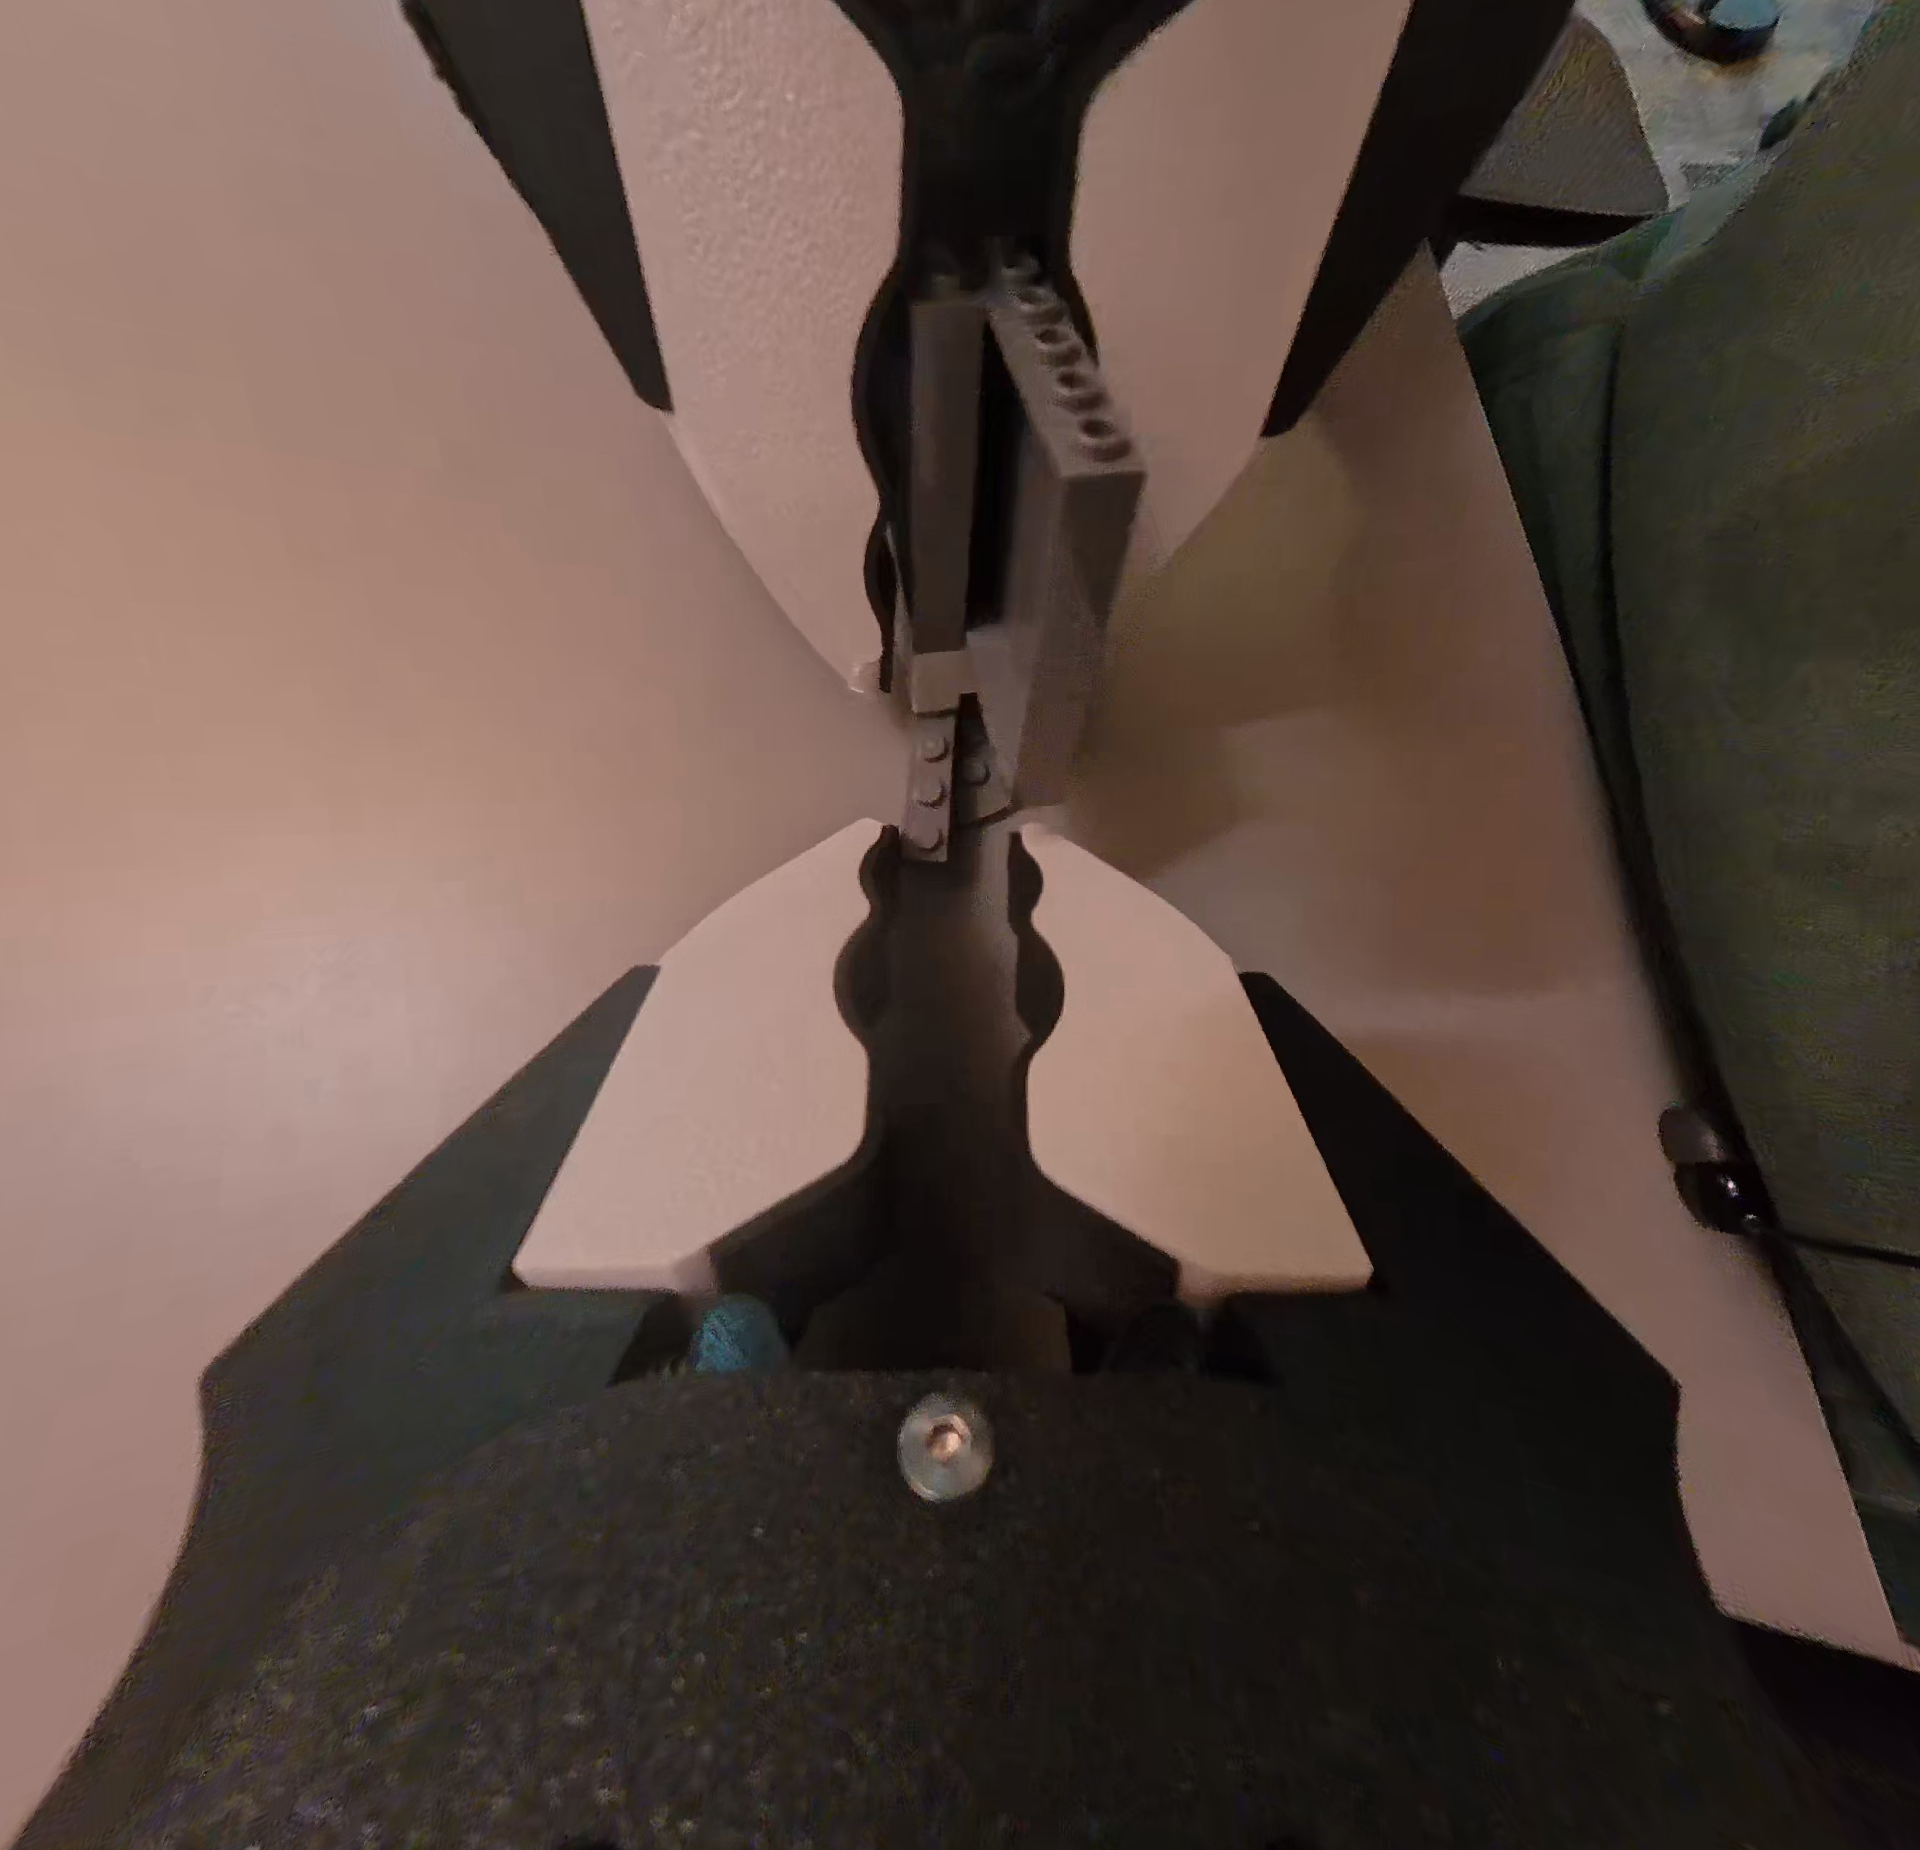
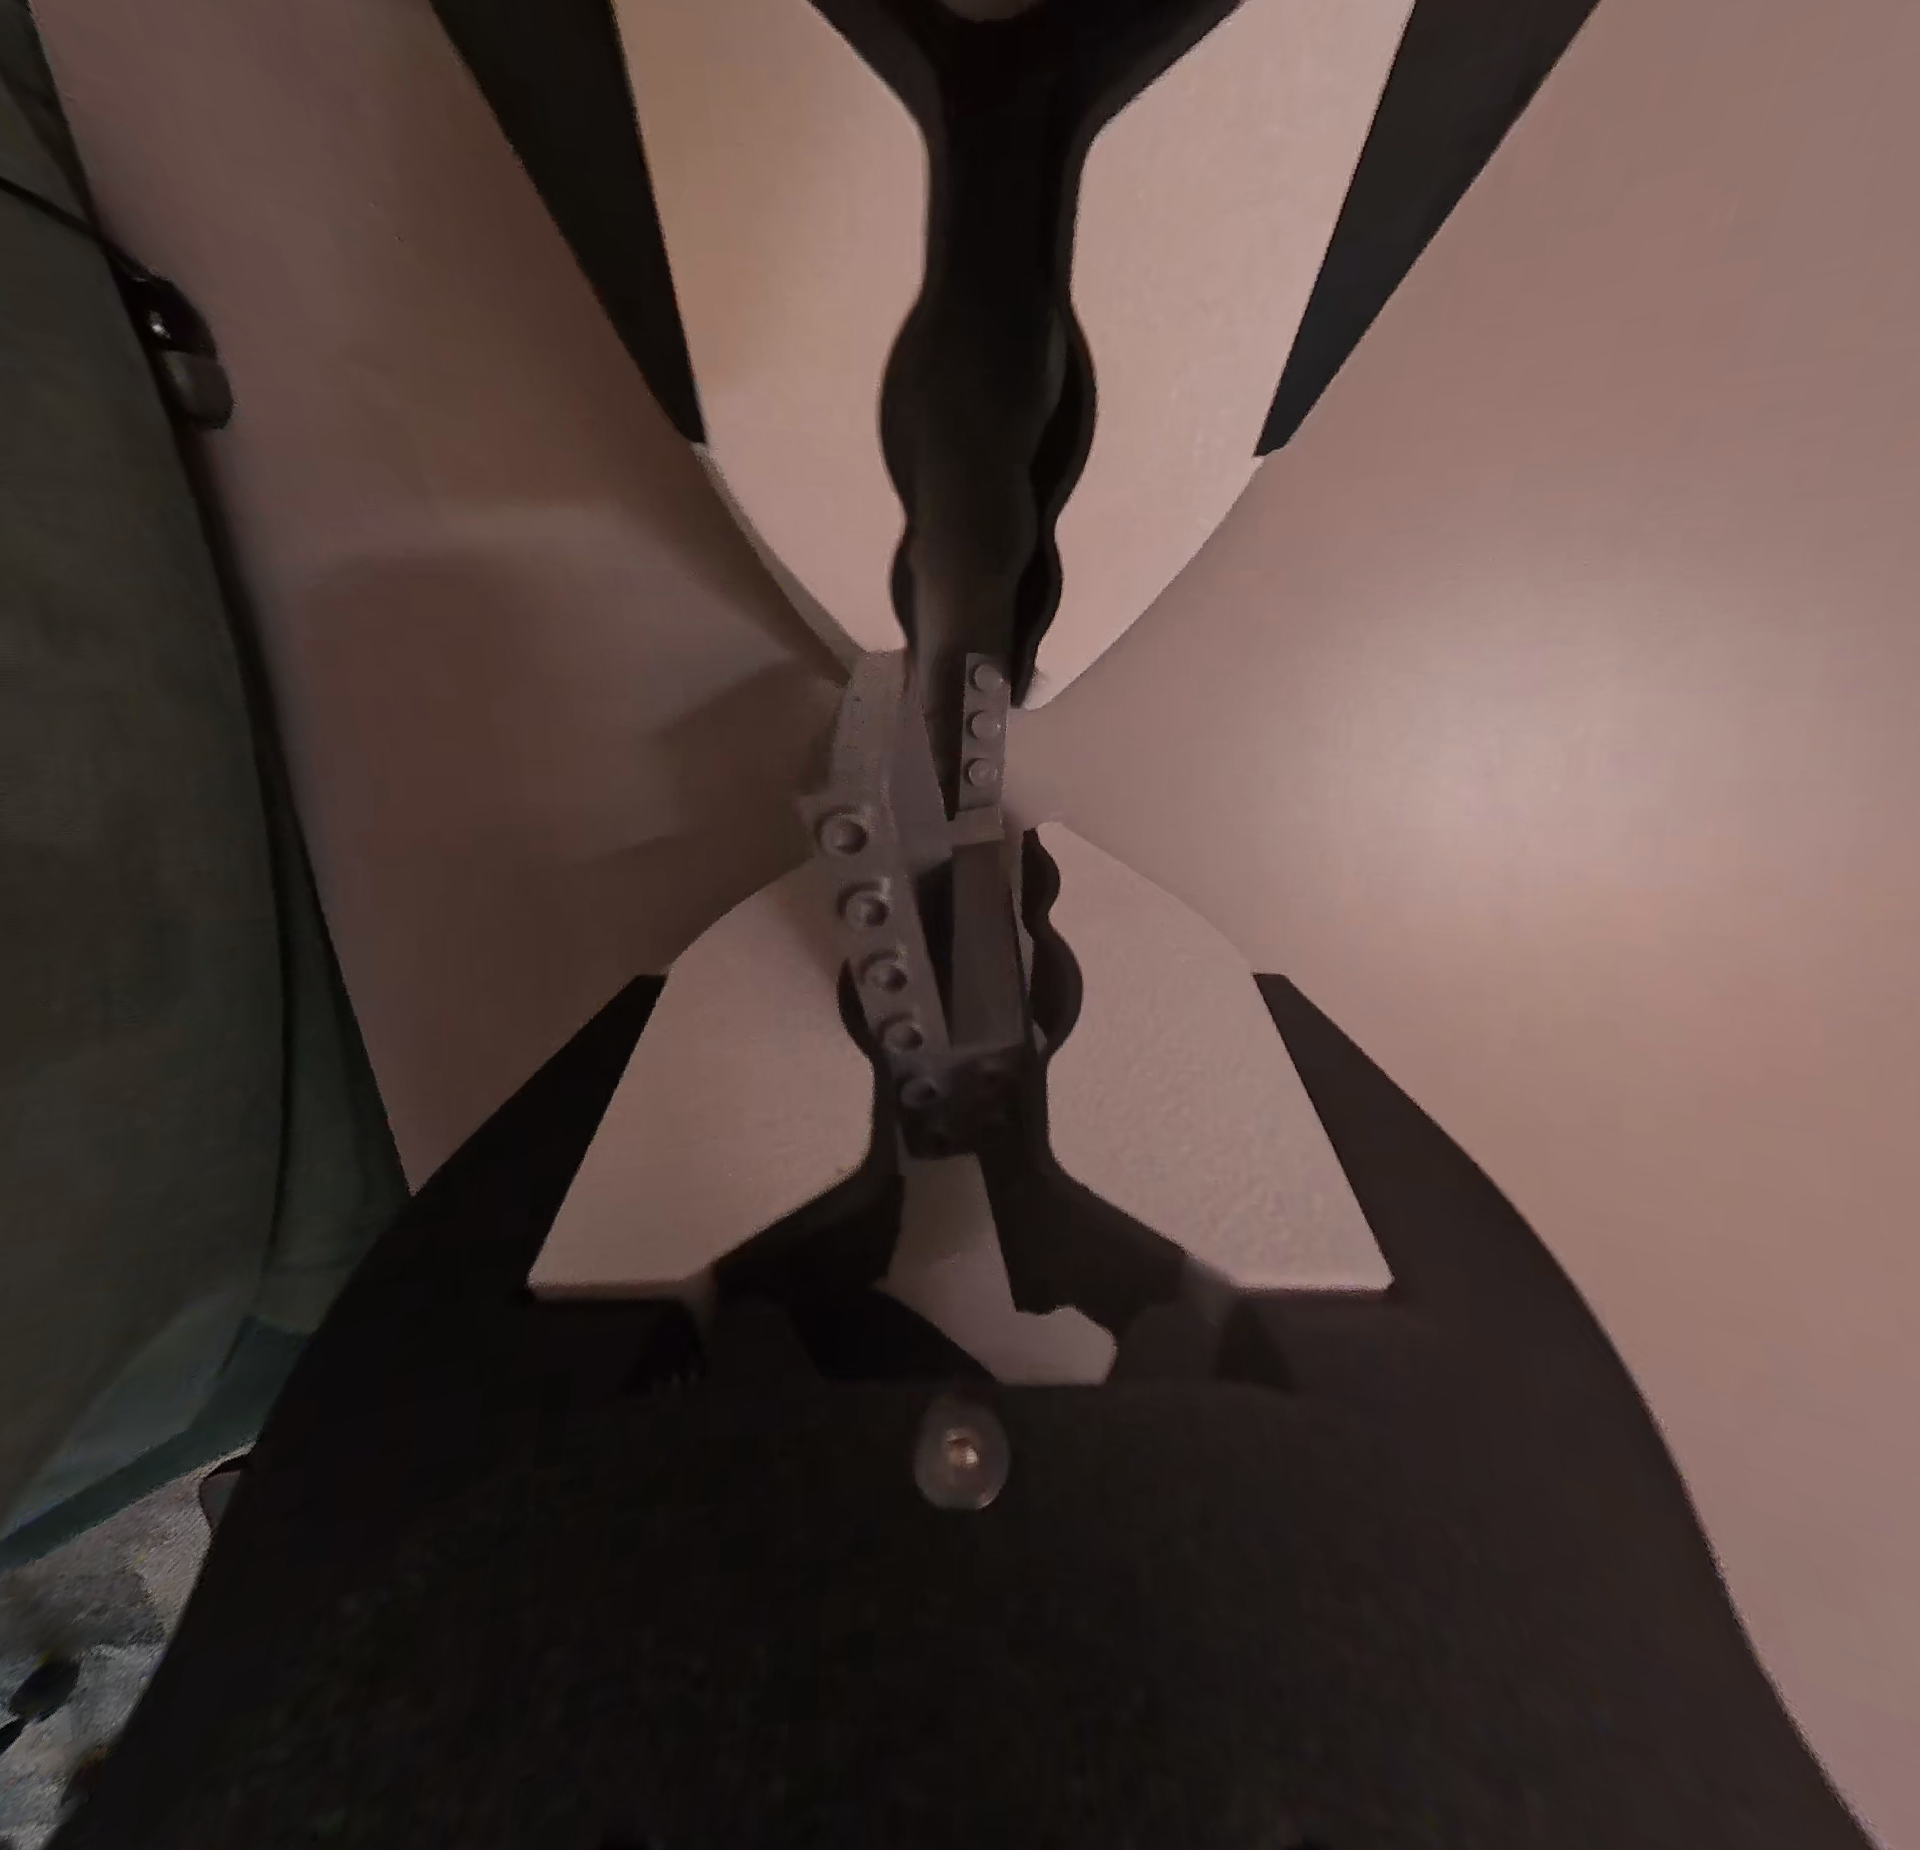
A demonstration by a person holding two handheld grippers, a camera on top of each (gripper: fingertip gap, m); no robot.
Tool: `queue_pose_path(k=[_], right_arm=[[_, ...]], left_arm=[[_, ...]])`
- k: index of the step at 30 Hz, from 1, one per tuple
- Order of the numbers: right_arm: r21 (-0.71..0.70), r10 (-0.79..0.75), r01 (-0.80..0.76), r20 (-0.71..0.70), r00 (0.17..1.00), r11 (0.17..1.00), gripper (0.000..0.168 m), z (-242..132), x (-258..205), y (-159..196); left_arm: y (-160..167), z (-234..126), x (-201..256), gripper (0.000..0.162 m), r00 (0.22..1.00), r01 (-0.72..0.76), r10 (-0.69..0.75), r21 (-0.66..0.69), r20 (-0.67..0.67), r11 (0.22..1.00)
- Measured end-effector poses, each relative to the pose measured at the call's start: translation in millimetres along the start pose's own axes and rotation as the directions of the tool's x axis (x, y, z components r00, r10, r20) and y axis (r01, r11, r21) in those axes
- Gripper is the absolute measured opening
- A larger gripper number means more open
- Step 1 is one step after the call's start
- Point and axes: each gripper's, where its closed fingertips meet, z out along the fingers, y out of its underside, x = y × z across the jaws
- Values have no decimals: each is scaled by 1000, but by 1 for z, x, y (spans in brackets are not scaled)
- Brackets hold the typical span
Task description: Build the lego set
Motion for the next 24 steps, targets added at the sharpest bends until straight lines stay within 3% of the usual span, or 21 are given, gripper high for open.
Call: queue_pose_path(k=[5, 14, 24], right_arm=[[-56, 62, -62, 9, 998, 997, 17, -1, 3, 2], [-138, 171, -170, -5, 985, 976, 17, -5, 10, 2], [-142, 199, -202, -32, 979, 969, 21, 0, 7, 0]], left_arm=[[4, -3, -2, 26, 997, -67, 67, -7, 46, 998], [2, -3, -14, 17, 996, -25, 22, 35, 91, 999], [-2, -13, -8, 33, 999, -25, 22, 109, 34, 994]])
